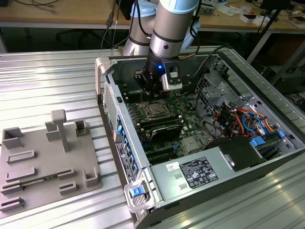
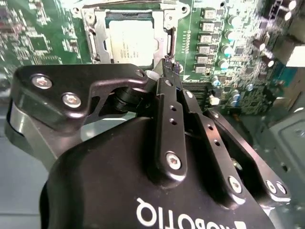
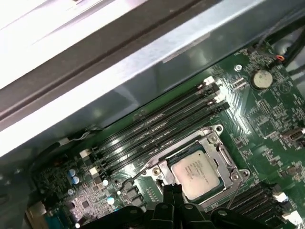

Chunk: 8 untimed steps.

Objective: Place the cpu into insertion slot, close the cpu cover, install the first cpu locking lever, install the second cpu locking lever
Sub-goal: 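Install the first cpu locking lever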

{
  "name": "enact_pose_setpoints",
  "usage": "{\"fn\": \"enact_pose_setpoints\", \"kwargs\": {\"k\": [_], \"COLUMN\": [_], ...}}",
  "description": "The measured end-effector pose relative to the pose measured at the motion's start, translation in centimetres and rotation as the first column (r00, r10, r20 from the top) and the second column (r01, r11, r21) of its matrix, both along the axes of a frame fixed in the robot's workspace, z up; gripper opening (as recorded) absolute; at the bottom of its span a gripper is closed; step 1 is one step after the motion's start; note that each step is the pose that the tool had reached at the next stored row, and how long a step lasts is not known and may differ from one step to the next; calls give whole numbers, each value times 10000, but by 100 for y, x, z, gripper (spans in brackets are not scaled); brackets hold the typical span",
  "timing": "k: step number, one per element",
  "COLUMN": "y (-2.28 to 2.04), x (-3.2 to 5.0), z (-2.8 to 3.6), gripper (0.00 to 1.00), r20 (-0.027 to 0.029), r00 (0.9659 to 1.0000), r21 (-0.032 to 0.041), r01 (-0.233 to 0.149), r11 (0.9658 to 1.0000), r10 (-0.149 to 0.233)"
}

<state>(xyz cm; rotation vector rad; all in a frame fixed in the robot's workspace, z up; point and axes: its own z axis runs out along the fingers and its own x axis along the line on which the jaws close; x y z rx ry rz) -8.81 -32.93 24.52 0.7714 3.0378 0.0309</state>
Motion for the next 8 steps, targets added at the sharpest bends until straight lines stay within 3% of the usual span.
{"fn": "enact_pose_setpoints", "kwargs": {"k": [1, 2, 3, 4, 5, 8], "y": [0, 0, 1, 0, 0, 0], "x": [0, 0, 0, 1, -2, -17], "z": [0, -1, -2, -2, -1, -2], "gripper": [11, 11, 11, 11, 11, 11], "r20": [0, 5, 19, 41, 76, 157], "r00": [9998, 9974, 9902, 9775, 9721, 9689], "r21": [0, 84, 244, 240, 230, 211], "r01": [-183, -722, -1400, -2108, -2345, -2472], "r11": [9998, 9974, 9899, 9772, 9718, 9687], "r10": [183, 722, 1400, 2108, 2344, 2469]}}
